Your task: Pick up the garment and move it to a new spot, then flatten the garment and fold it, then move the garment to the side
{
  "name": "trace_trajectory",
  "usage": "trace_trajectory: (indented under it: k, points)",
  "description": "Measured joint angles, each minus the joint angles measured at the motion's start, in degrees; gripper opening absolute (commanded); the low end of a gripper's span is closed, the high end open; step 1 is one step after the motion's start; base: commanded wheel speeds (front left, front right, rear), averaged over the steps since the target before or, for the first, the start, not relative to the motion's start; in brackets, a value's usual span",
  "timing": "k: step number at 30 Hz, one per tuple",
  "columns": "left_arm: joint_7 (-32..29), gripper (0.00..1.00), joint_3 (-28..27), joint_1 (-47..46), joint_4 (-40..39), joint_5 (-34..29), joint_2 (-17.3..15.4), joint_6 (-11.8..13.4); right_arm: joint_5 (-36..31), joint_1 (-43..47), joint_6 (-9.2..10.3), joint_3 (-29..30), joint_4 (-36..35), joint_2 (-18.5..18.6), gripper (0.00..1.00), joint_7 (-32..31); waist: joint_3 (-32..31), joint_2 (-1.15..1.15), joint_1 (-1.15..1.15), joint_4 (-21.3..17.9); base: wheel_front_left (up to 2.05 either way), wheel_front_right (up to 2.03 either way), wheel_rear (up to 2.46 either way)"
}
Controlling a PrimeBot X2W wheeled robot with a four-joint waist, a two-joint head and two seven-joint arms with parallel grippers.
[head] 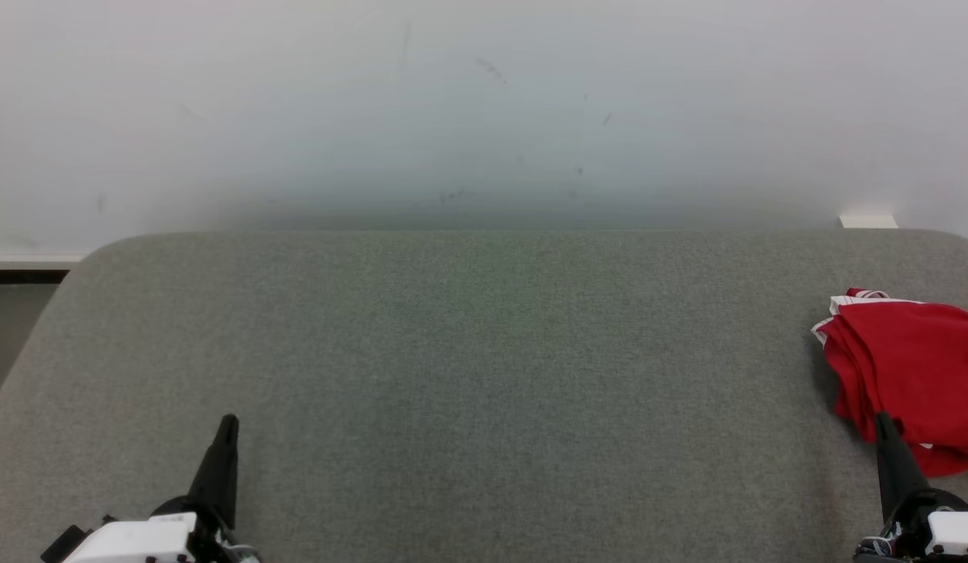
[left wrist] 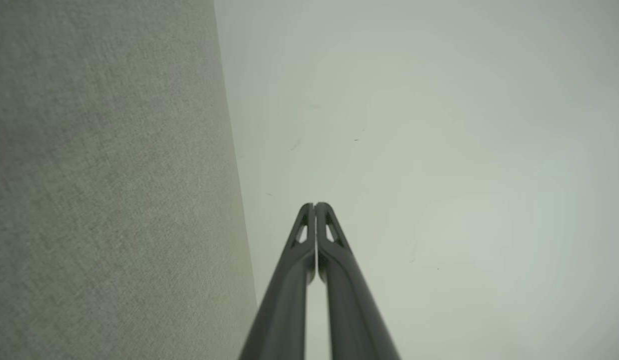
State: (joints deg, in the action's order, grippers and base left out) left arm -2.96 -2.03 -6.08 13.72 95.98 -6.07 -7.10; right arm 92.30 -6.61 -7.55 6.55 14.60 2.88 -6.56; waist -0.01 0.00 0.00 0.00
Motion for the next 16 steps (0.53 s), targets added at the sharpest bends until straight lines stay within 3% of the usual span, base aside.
trace_trajectory:
  k: [16]
  points:
    - [-0.07, 0.00, -0.21, -0.02, 0.01, 0.00, 0.04, 0.00, 0.00, -0.01, 0.00, 0.01, 0.00, -0.01, 0.00, 0.00, 0.00, 0.00, 0.00, 0.00, 0.00, 0.00, 0.00]
